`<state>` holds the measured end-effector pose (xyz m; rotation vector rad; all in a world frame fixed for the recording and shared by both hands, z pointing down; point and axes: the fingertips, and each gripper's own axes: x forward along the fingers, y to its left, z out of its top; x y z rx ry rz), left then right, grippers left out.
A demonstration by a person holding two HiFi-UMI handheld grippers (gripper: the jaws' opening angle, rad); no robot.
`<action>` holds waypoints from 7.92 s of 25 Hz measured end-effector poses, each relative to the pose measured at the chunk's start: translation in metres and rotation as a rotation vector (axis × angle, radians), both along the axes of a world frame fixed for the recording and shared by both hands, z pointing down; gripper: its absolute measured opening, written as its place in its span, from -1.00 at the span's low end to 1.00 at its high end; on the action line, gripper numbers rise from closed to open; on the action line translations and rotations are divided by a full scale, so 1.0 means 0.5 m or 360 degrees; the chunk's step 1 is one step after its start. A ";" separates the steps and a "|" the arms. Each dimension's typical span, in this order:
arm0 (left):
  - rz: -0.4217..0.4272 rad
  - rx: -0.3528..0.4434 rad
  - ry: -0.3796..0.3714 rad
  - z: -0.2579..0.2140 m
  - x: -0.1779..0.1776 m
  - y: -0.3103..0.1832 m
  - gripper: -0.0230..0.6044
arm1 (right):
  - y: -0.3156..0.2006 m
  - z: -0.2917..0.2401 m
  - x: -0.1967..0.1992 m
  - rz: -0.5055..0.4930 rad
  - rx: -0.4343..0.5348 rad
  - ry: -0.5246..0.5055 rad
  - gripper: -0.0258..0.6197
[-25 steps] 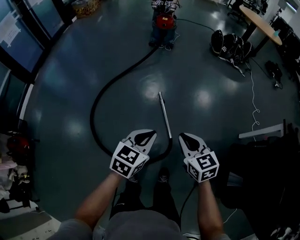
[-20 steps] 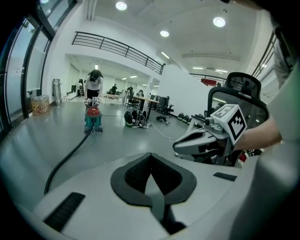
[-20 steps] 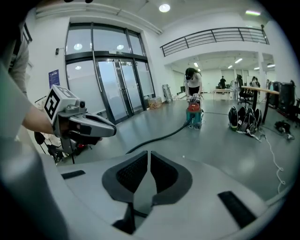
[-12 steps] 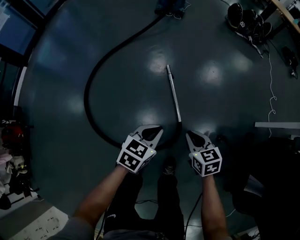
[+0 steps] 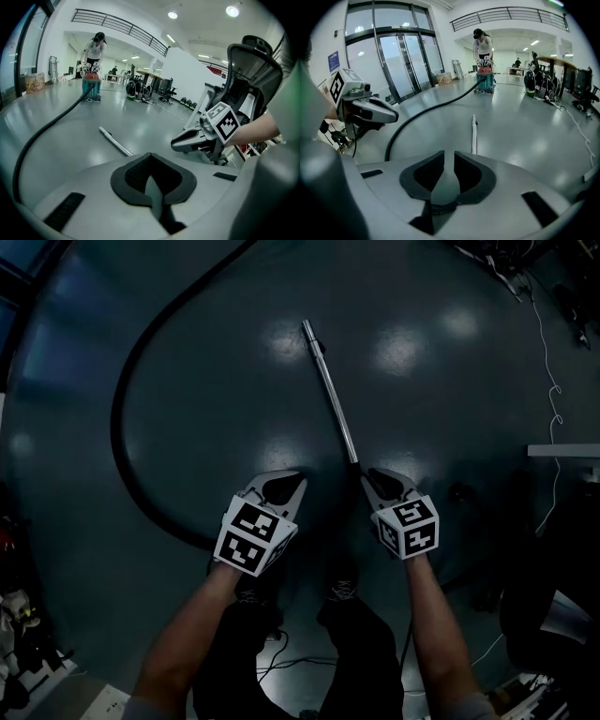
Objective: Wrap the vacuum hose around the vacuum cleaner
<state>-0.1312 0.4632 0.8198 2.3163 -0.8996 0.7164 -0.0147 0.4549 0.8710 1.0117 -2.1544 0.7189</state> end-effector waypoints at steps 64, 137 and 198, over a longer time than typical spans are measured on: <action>0.0373 -0.0032 -0.0173 0.312 0.016 -0.046 -0.91 | 0.009 0.317 0.015 -0.0088 -0.0289 0.0358 -0.39; 0.0734 0.0185 -0.0601 -0.598 -0.239 0.143 -0.37 | 0.194 -0.988 -0.316 -0.0988 0.0261 0.0247 -0.41; 0.0318 0.0482 -0.0333 -1.036 -0.152 -0.063 -0.34 | -0.128 -1.118 -0.307 0.0042 0.0089 -0.0863 -0.41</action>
